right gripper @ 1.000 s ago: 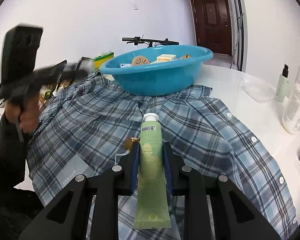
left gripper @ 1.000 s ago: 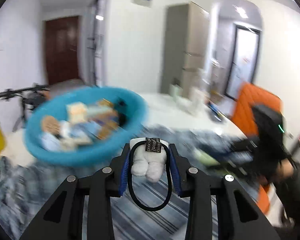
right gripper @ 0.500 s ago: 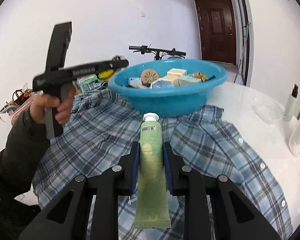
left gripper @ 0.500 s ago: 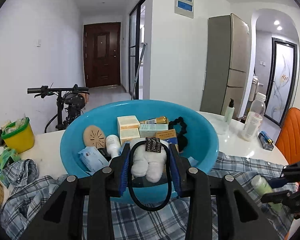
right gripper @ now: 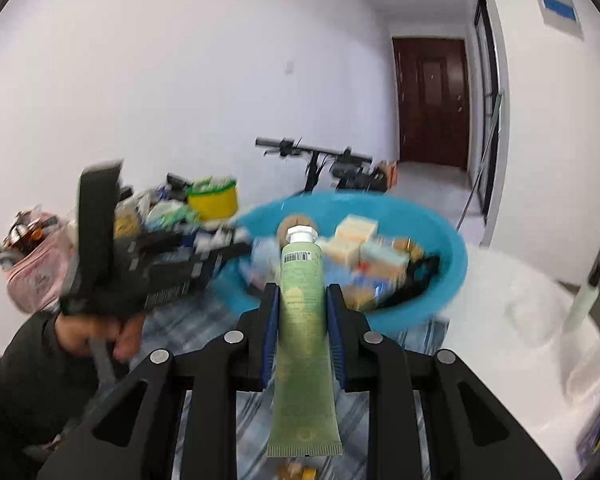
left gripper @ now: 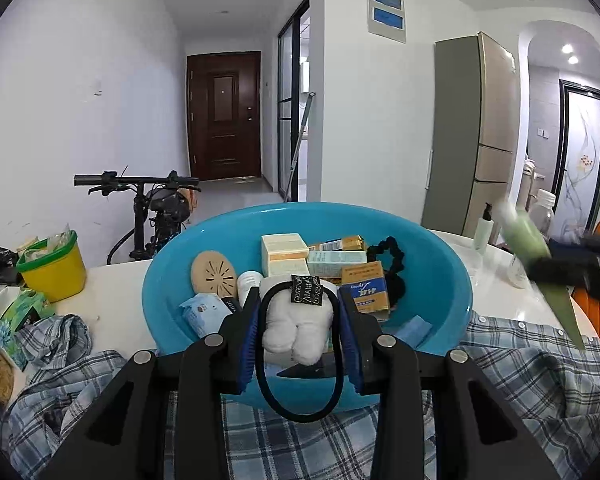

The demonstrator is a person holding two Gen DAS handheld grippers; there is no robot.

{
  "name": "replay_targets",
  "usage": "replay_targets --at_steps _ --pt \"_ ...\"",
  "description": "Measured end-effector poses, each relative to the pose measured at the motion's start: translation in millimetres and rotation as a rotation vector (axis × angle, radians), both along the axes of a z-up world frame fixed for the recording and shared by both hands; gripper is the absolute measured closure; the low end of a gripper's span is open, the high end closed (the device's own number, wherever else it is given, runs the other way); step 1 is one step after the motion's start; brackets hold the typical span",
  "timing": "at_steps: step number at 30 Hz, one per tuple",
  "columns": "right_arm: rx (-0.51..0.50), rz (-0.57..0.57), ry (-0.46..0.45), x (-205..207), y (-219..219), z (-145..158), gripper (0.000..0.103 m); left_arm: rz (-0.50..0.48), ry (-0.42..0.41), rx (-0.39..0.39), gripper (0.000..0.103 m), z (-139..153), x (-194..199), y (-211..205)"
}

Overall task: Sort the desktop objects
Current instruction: 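Carry the plush item into the basin with left while right carries the tube over, then lower the green tube into the basin and open the right gripper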

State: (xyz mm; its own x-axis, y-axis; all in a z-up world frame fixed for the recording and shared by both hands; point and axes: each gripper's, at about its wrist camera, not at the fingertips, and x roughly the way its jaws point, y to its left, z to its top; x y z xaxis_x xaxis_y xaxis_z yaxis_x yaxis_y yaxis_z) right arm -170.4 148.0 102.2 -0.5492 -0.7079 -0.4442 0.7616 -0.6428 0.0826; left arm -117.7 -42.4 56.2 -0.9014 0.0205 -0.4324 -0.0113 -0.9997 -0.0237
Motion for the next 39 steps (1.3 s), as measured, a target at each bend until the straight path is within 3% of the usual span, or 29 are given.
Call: replay_targets --at_steps 6,12,14,16,19,22,39 --pt "-0.019 -0.065 0.034 -39 -36 -2 0.081 0.016 0.011 0.007 0.065 1 0 -3" --pt "-0.12 -0.101 0.039 -48 -38 -40 0.081 0.024 0.028 0.002 0.064 -1 1 -5" --pt "-0.109 -0.11 0.039 -51 -39 -48 0.081 0.033 0.038 0.0 0.064 -4 1 -5" --pt "-0.082 -0.15 0.07 -49 -37 -49 0.081 0.039 0.037 -0.011 0.064 -7 -1 -3" --pt "-0.123 -0.13 0.044 -52 -32 -46 0.081 0.04 0.027 -0.032 0.064 -9 -3 0" --pt "-0.12 -0.132 0.076 -46 -30 -42 0.081 0.032 0.028 -0.028 0.064 -9 -4 1" --pt "-0.145 -0.149 0.06 -48 -23 -45 0.081 0.034 0.034 -0.019 0.064 -7 -2 -1"
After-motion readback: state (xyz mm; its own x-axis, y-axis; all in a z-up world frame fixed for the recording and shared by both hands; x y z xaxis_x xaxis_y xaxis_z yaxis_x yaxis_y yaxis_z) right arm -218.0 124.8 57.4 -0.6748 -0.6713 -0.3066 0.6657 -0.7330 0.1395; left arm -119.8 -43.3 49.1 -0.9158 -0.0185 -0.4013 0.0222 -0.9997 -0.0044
